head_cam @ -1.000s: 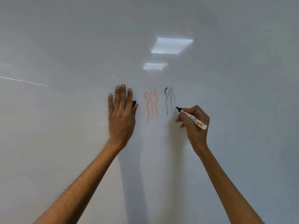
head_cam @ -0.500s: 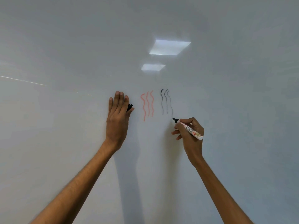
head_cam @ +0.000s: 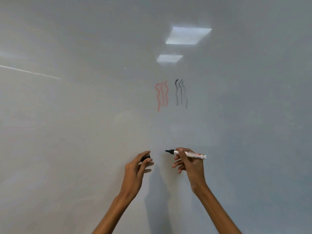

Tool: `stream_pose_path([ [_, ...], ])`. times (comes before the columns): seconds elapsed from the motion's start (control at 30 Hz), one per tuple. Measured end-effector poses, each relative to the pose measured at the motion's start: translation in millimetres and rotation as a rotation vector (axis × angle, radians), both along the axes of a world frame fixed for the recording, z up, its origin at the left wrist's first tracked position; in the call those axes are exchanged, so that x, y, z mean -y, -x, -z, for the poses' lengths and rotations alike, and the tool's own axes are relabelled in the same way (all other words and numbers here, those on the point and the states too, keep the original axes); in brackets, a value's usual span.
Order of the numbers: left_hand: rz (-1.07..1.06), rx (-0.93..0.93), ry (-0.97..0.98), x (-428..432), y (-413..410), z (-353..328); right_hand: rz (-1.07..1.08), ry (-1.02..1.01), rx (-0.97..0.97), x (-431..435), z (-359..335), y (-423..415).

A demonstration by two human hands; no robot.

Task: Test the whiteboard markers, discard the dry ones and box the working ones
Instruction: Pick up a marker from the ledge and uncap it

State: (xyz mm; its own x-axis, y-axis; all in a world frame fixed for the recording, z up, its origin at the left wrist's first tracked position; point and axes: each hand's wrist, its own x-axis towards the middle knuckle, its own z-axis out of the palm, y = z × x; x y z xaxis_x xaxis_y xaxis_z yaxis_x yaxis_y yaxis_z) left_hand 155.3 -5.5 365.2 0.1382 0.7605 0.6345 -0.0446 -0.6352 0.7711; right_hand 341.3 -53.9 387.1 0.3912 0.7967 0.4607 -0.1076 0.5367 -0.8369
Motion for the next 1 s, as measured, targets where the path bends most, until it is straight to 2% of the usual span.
stream_pose_path([
  [0.23, 0.091, -0.049, 0.199, 24.2, 5.4, 32.8, -0.058, 0.132, 0.044, 6.8, 39.3, 14.0],
  [0.33, 0.037, -0.072, 0.201, 30.8, 5.7, 43.6, -0.108, 0.176, 0.038, 9.9, 51.9, 22.0],
  [0.47, -0.033, -0.005, 0.207, 37.8, 9.1, 53.0, -0.163, 0.227, 0.015, 13.2, 67.8, 32.5],
  [1.0, -0.096, -0.126, 0.266, 34.6, 33.6, 83.3, -0.233, 0.336, 0.100, 1.5, 99.3, 68.8],
])
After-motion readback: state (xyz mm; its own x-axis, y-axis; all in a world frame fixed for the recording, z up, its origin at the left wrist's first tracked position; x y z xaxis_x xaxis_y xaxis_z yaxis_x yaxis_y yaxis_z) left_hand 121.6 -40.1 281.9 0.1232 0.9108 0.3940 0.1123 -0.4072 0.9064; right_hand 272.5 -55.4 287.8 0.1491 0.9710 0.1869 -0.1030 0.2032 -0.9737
